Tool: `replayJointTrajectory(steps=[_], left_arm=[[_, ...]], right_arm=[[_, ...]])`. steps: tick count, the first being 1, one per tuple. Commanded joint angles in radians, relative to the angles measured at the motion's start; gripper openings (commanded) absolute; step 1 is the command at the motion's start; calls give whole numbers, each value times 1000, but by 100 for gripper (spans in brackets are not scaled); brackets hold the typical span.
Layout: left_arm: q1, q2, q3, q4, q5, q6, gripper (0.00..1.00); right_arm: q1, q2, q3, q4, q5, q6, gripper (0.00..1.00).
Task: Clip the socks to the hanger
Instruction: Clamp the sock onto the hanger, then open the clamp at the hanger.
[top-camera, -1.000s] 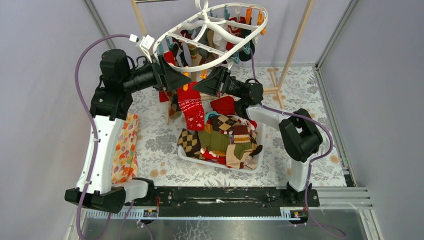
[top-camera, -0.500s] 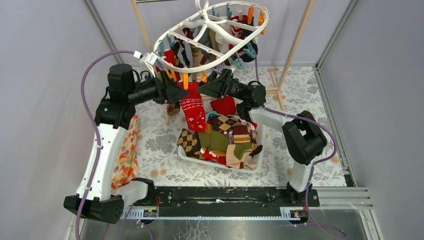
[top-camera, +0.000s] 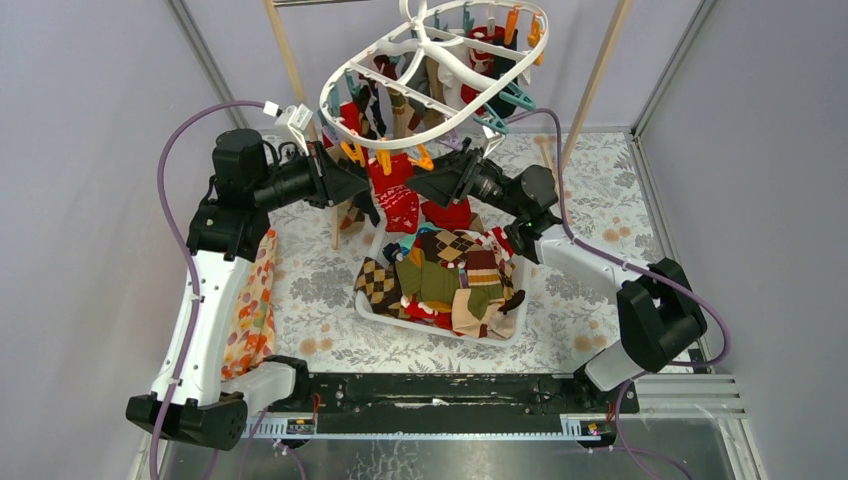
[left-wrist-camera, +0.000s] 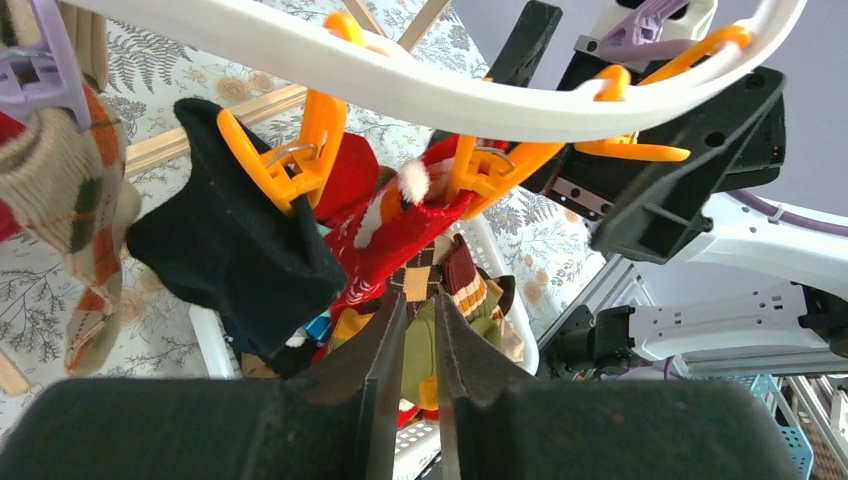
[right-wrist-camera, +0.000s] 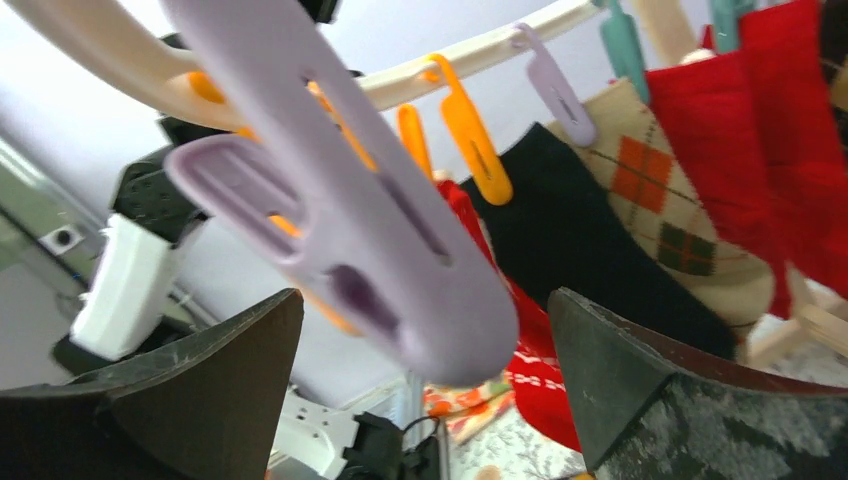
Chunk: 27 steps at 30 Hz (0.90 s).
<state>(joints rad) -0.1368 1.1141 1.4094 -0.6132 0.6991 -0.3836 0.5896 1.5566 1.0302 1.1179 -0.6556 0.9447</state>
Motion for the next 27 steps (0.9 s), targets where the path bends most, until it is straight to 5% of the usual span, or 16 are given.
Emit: replayJointTrajectory(steps=[1,5,15,22,27], left_arm=[[0,-23,5,43,10,-1,22],[0,-28,-4,40,26,-4,25],[0,-32,-92,57,86,-37,55],[0,-32,-93,69,106,-57,58],[0,-38,-61,46,108,-44,58]], right_arm=[[-5,-49,-17,-76,126,-174,100],[-5,-50,-64,3,197,-151,100],[-3,-75,-141,171,188,-142,100],[-5,-16,-119,383,207,-44,99],[-5,102,-33,577,183,93,82]])
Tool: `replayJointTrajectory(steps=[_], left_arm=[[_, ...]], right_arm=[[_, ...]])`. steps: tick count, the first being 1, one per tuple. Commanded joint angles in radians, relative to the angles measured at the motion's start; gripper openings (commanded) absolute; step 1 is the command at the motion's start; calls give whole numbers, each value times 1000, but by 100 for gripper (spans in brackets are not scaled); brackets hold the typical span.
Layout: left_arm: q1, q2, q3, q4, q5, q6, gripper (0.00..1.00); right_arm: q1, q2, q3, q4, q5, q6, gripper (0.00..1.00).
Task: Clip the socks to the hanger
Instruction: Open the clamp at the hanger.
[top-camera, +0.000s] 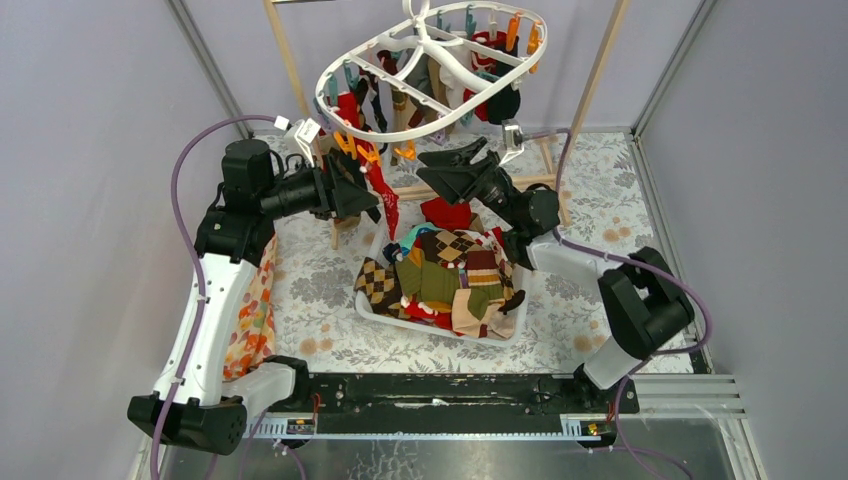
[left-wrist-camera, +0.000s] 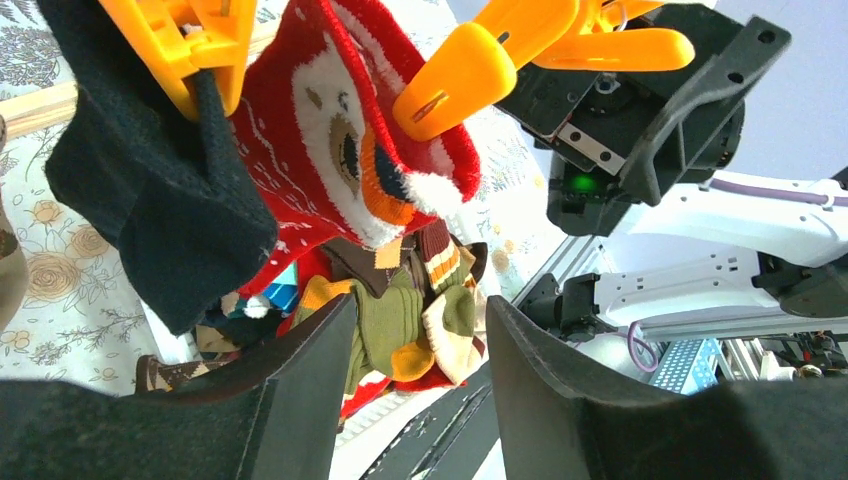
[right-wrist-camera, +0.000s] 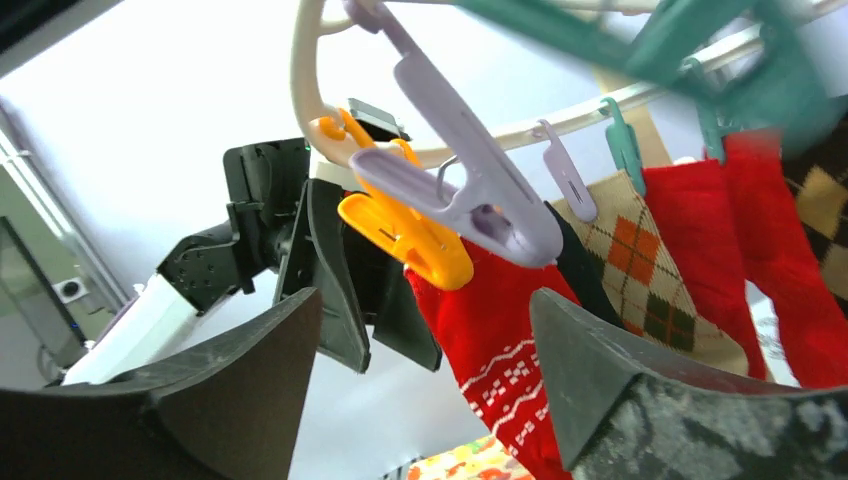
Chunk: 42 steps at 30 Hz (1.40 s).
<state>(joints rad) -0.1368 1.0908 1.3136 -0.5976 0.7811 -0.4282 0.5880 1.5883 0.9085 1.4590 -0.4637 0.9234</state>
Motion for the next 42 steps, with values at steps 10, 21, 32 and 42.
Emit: replayJointTrajectory(steps=[10,21,32,42], left_arm=[[0,-20,68,10,28,15,57],[0,-18,92,-5,24,26,56],[1,-26,105,-21,20,34,56],[0,-32,146,-43,6,38,56]], right_arm=[[5,143,179,262,-22,171,78],[5,124,188,263,-33,178,73],[5,80,150,264,-8,171,35],[15,73,148,262,-6,164,18]])
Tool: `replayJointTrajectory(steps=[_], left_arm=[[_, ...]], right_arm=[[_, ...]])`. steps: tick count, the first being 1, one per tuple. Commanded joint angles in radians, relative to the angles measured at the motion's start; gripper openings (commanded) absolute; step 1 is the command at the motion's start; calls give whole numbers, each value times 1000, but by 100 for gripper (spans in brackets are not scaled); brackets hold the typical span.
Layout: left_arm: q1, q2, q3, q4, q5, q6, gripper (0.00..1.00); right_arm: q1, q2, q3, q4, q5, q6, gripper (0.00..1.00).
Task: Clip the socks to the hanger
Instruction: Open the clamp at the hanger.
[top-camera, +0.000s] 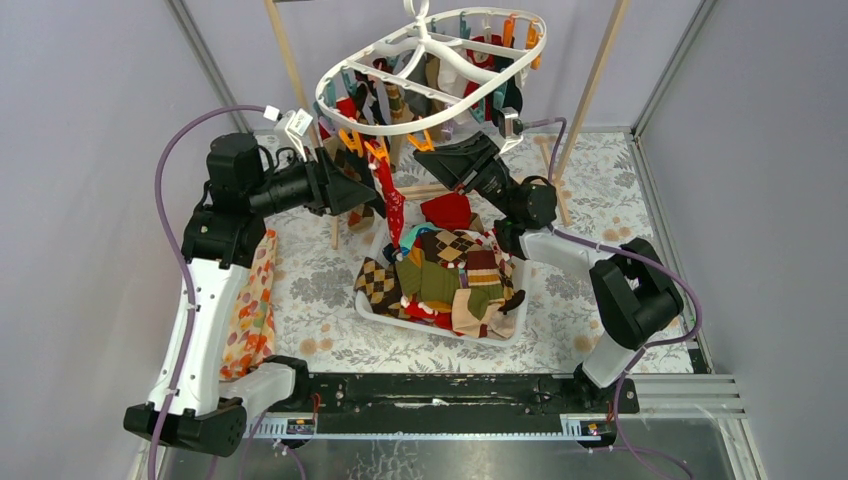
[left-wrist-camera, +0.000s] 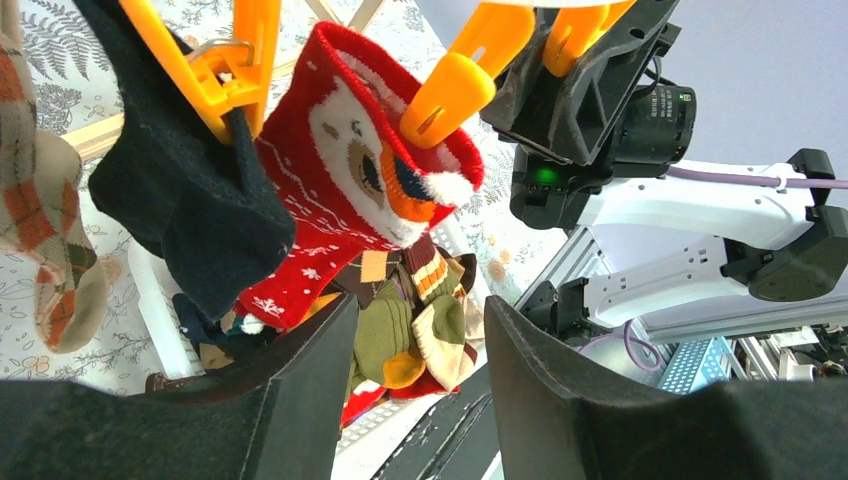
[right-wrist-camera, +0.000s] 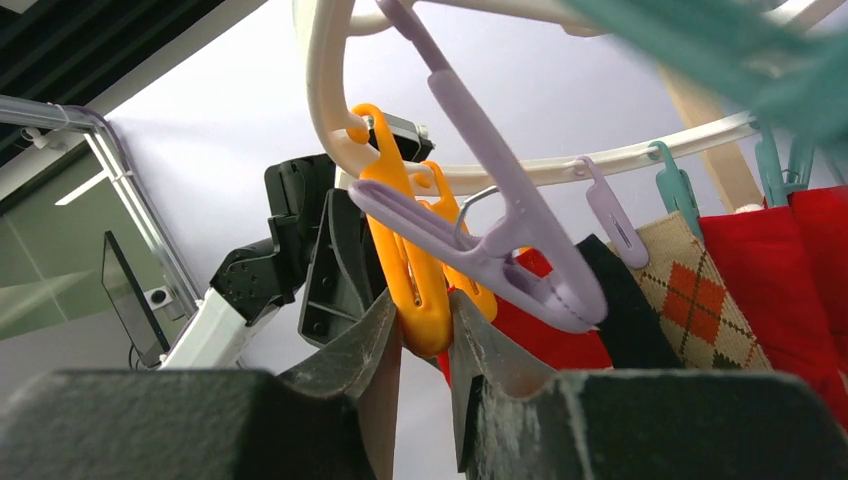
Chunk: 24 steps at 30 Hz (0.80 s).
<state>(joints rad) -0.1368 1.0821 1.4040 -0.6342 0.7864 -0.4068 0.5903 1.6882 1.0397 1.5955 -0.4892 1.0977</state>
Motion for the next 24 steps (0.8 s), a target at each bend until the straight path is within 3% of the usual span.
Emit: replayJointTrajectory(steps=[1,4,7,13,24], left_arm=[[0,-23,68,-11,-5,15,56],[0,-23,101,-27,-40,5,58],[0,-32,123,-33,-86,-12,66],[0,-39,184,-30,-188,-19,70],[-8,35,201,49,-151,-152,70]], right_arm=[[20,-24,18,123,26,-17,16],[56,-16,19,97,53,-54,13],[107,-35,2,14,105,-155,13],[199,-99,-19,-190,316,-399,11],[324,-83,105,-413,473,-668,11]])
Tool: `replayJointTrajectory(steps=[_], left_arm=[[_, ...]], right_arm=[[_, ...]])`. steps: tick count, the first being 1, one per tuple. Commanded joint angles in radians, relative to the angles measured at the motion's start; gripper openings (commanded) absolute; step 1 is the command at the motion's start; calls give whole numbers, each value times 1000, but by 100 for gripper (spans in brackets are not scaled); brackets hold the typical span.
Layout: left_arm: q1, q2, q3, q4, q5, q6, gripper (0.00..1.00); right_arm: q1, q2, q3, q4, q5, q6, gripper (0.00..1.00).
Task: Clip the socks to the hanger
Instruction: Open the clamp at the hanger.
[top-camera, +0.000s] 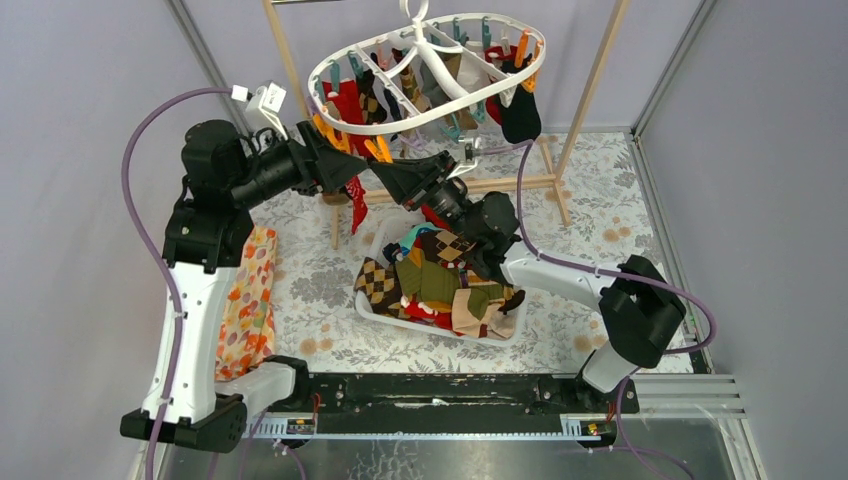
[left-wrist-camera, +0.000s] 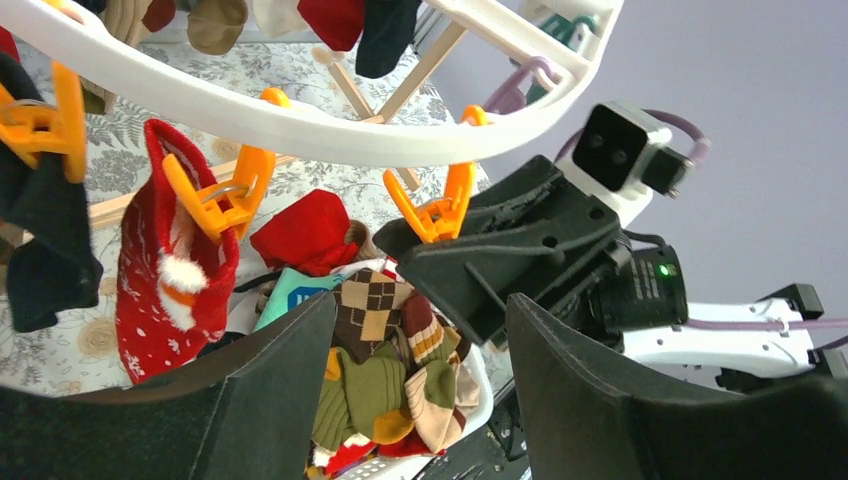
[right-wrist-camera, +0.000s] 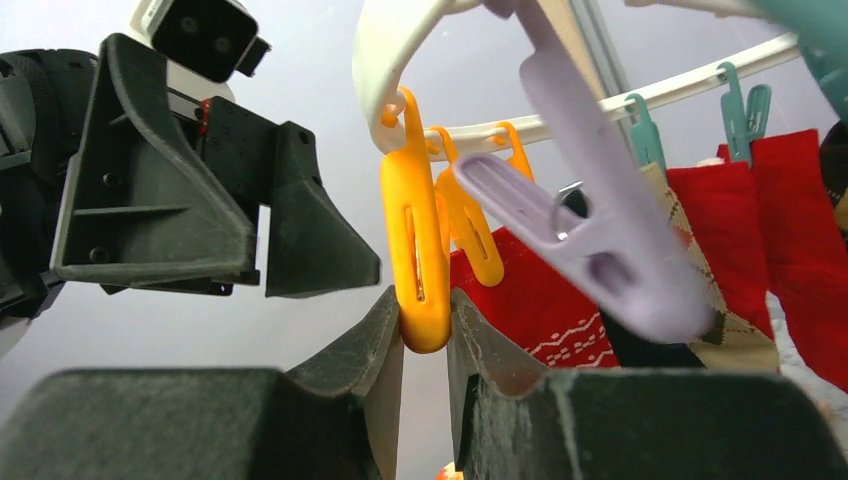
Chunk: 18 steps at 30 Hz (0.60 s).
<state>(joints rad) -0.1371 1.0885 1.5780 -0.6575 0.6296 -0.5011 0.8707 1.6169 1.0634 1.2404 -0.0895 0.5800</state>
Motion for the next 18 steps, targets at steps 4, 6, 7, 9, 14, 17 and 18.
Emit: replayJointTrajectory(steps=[4,6,7,9,14,17,18], left_arm=[[-13,49,44,94,-10,-69,70],[-14,62,53,99,-17,-74,70],[-14,68,54,106,-14,-80,70],[-15,78,52,125,-4,-100,70],[-16,84,20,195,9,-146,70],[-16,96,10,212,21,-155,70],[-16,100,7,218,22,-157,70]], right_arm=[[76,-1,111,-112,116,-222,11],[83,4,117,-124,132,-246,11],[85,6,119,-128,133,-252,11],[86,10,122,-132,136,-259,11],[93,11,135,-151,137,-282,11],[98,11,146,-166,134,-298,11],[100,11,147,-170,133,-303,10]])
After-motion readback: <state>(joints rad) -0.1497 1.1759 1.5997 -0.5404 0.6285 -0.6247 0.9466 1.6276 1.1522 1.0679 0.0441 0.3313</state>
